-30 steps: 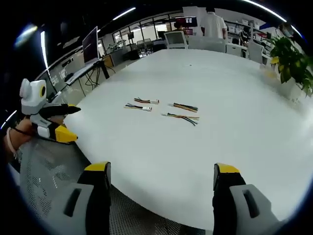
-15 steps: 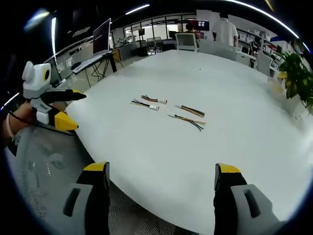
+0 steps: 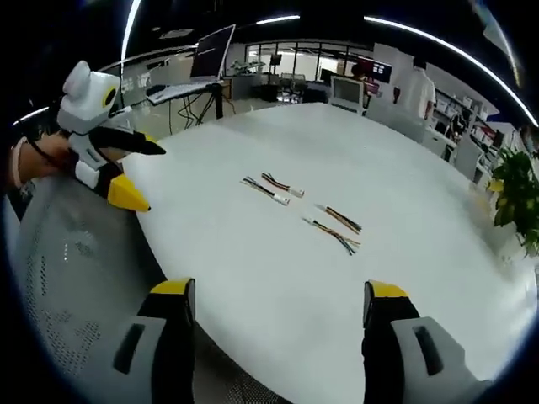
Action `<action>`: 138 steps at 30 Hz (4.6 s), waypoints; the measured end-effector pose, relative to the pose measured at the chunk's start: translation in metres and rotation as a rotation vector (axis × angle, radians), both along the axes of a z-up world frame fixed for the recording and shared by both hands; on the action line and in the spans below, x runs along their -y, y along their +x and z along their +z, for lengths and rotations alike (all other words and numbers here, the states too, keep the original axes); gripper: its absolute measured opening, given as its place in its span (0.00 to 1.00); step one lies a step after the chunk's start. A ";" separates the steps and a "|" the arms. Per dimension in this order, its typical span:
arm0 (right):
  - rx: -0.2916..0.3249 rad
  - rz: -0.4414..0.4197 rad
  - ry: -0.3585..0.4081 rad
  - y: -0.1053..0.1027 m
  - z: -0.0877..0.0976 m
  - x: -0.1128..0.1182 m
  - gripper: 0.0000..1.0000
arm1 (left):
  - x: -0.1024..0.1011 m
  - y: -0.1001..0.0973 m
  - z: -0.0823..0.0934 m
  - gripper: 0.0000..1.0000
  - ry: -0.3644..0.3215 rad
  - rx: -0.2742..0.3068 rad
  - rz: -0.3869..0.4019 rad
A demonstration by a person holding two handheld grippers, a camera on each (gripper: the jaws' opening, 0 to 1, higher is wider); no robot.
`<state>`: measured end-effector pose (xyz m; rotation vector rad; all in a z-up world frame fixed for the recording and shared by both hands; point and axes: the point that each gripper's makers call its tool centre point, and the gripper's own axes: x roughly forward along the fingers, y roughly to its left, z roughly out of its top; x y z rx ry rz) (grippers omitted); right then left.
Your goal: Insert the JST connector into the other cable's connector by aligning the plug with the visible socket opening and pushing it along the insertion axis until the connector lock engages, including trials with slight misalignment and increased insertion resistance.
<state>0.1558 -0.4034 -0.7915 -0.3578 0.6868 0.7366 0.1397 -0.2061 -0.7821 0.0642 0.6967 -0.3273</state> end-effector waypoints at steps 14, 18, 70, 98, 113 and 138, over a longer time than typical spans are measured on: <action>-0.010 -0.079 0.097 0.007 0.010 0.004 0.79 | -0.008 -0.002 -0.007 0.89 0.095 -0.022 0.004; -0.032 -0.104 0.103 0.007 0.007 0.008 0.79 | -0.007 -0.004 -0.008 0.89 0.105 -0.027 -0.007; 0.114 0.079 0.044 0.012 0.021 -0.014 0.74 | 0.022 0.019 0.021 0.88 -0.109 0.052 -0.073; 0.236 0.261 0.058 0.094 0.078 -0.026 0.50 | 0.009 0.097 0.075 0.86 -0.043 0.230 -0.190; 0.220 0.270 0.064 0.127 0.070 -0.026 0.45 | 0.003 0.125 0.087 0.83 -0.055 0.273 -0.231; 0.147 0.356 0.077 0.149 0.037 -0.035 0.40 | 0.060 0.158 0.074 0.62 0.040 0.318 -0.460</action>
